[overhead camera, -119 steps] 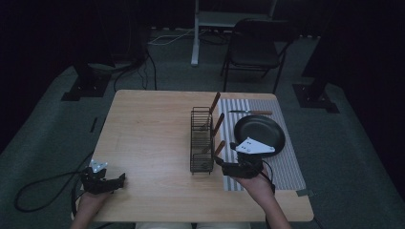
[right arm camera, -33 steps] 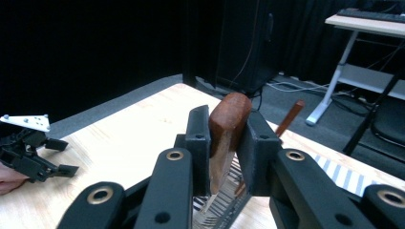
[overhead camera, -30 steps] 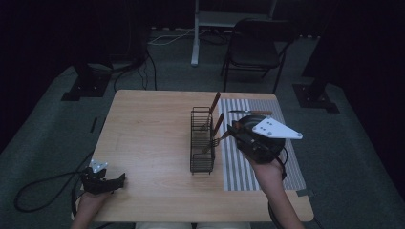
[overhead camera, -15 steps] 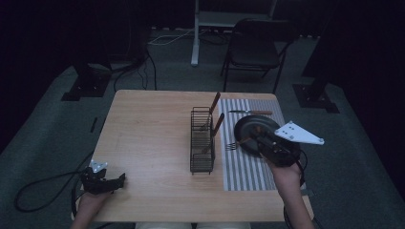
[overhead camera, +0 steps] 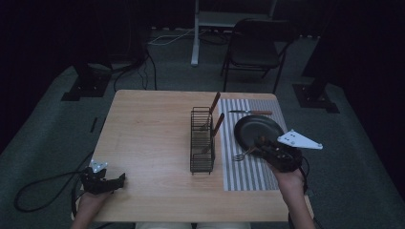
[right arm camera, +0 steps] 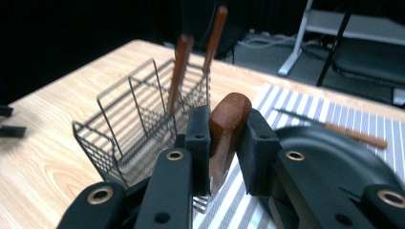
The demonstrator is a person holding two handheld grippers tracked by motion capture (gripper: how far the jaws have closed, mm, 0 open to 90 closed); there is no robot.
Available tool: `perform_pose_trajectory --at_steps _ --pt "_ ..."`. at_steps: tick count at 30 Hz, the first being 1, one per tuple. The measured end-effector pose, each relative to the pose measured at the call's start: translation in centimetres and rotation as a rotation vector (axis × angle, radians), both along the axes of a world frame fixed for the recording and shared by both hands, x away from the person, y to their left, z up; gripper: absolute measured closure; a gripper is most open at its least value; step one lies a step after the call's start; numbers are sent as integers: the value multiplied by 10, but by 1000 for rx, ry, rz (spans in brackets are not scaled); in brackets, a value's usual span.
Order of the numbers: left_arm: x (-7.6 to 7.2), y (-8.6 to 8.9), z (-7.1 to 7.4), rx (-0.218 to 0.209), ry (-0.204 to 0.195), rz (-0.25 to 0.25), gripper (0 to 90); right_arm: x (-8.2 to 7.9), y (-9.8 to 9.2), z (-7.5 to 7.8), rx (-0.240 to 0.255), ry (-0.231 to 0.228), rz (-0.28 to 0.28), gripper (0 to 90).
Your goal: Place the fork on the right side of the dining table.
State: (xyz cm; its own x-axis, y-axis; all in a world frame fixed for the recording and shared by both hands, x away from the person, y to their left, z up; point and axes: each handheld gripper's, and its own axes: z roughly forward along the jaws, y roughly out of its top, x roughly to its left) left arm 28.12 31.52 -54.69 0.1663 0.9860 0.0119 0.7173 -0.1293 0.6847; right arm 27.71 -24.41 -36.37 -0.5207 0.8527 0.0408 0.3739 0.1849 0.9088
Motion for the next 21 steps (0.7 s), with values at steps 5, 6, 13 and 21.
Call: perform_pose_trajectory --at_steps 5,6,13,21 --pt "0 0 0 0 0 0 1 4 -6 -18 -1 49 -7 761" --pt "0 0 0 0 0 0 1 5 -8 -21 -1 57 -7 761" --pt "0 0 0 0 0 0 1 9 -15 -37 -14 102 -2 761" --pt "0 0 0 0 0 0 1 15 -23 -47 12 125 21 760"
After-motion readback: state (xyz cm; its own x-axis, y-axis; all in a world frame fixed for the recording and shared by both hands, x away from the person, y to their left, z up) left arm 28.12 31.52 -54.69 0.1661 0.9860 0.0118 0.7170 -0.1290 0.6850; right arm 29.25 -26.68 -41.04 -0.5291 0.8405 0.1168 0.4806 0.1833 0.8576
